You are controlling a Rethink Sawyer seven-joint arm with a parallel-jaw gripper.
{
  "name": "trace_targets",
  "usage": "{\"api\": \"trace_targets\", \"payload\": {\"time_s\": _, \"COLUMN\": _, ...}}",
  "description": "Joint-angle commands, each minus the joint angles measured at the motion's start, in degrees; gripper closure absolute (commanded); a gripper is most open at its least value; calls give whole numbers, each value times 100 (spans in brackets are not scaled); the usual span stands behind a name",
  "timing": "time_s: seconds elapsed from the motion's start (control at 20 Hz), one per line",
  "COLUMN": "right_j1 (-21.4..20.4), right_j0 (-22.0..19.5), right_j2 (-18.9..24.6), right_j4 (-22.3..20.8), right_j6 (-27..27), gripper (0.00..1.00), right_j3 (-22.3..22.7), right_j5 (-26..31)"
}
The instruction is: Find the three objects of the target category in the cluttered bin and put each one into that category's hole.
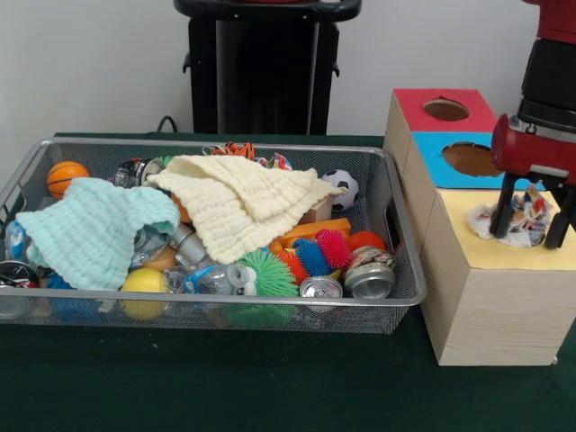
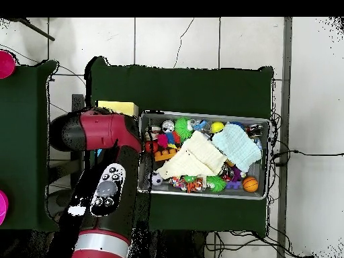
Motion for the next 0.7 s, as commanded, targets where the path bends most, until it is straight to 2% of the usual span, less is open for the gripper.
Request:
{"api": "trace_targets", "payload": {"time_s": 0.05, "right_j1": 584, "right_j0": 228, "right_j2": 511, "right_j4": 334, "right_j6": 1406, "gripper": 0, "right_j3": 250, "right_j5": 263}}
{"api": "trace_targets", "payload": {"time_s": 0.7, "right_j1": 608, "right_j0": 392, "right_j2": 442, "right_j4": 657, "right_j6": 1417, "gripper": 0, "right_j3": 201, "right_j5": 330}}
